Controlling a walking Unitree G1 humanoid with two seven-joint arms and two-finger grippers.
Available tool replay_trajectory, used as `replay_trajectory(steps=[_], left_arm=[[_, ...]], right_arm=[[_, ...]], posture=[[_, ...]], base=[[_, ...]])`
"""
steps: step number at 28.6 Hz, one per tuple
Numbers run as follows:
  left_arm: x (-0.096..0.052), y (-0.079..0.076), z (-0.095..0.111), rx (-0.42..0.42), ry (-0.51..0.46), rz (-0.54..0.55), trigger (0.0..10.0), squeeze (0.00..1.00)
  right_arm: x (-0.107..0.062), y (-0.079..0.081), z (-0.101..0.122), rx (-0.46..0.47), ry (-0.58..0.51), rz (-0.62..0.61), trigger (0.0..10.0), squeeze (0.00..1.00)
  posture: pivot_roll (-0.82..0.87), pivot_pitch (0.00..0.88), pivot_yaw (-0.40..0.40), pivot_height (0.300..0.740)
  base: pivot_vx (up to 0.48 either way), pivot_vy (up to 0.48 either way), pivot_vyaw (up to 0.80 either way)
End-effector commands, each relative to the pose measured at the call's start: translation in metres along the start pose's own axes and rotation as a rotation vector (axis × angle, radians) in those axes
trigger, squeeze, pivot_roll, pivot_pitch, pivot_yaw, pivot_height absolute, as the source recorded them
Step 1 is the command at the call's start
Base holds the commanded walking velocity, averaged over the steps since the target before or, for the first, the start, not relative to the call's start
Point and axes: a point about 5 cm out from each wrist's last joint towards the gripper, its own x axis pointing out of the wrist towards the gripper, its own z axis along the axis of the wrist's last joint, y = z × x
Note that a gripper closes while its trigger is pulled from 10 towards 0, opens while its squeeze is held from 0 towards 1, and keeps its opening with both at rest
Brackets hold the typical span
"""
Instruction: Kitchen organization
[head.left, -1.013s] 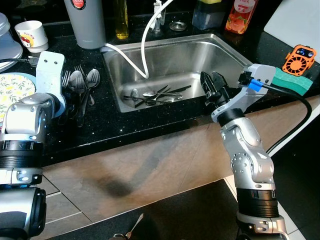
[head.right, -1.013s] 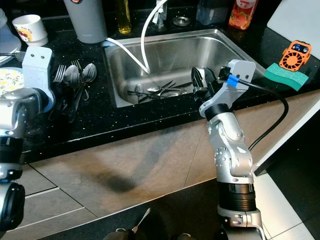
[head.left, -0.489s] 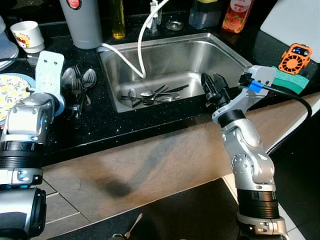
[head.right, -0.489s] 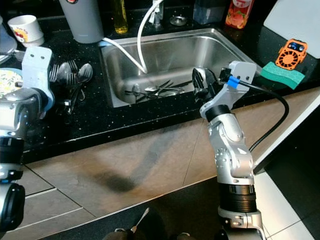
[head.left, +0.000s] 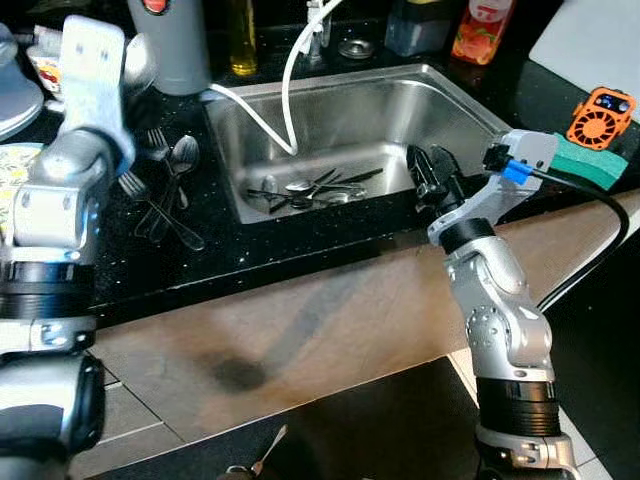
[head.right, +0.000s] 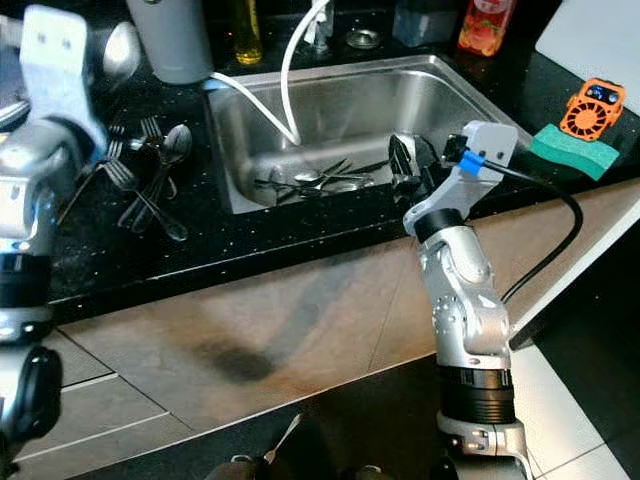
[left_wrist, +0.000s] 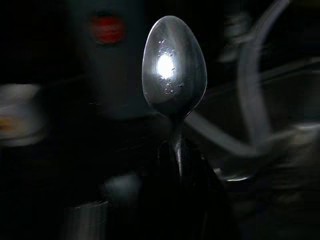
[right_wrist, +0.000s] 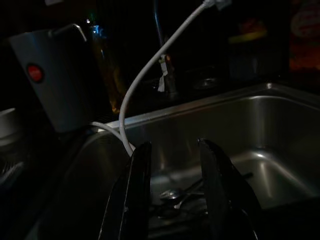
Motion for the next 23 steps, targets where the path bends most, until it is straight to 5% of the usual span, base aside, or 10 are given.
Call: replay_trajectory(steps=[1,8,11,12,16,17,21,23], left_arm=[[0.011,-0.024,-0.013,-0.021,0.046,-0.09,10.0,0.0],[0.031,-0.083,-0.047,-0.016,0.22,-0.252,10.0,0.0],[0.037,-0.091,-0.049,0.06,0.206,-0.219,10.0,0.0],[0.038,-0.093,-0.045,0.057,0.174,-0.24,10.0,1.0],[0.041,-0.093,-0.016,-0.03,-0.004,-0.319,10.0,1.0],[0.041,-0.089,-0.009,-0.041,-0.04,-0.326,10.0,0.0],[0.04,-0.074,0.001,0.016,-0.077,-0.307,10.0,0.0],[0.033,-0.049,-0.009,0.142,0.007,-0.253,10.0,0.0]], right_arm=[[0.001,0.0,0.002,0.004,-0.011,-0.011,10.0,0.0],[-0.004,-0.02,0.01,-0.045,-0.04,-0.14,10.0,0.0],[-0.008,-0.031,0.015,-0.077,-0.055,-0.197,10.0,0.0],[-0.009,-0.032,0.016,-0.083,-0.06,-0.203,10.0,0.0],[-0.012,-0.033,0.02,-0.115,-0.077,-0.204,10.0,0.0],[-0.012,-0.032,0.021,-0.124,-0.082,-0.198,10.0,0.0],[-0.011,-0.028,0.023,-0.134,-0.092,-0.183,10.0,0.0],[-0.01,-0.024,0.022,-0.132,-0.09,-0.166,10.0,0.0]], posture=[[0.12,0.132,-0.009,0.74],[0.08,0.145,0.017,0.74],[0.07,0.145,0.025,0.74],[0.07,0.145,0.026,0.74],[0.06,0.138,0.033,0.74],[0.06,0.138,0.033,0.74],[0.06,0.137,0.032,0.74],[0.08,0.138,0.027,0.74]], base=[[0.0,0.0,0.0],[0.0,0.0,0.0],[0.0,0.0,0.0],[0.0,0.0,0.0],[0.0,0.0,0.0],[0.0,0.0,0.0],[0.0,0.0,0.0],[0.0,0.0,0.0]])
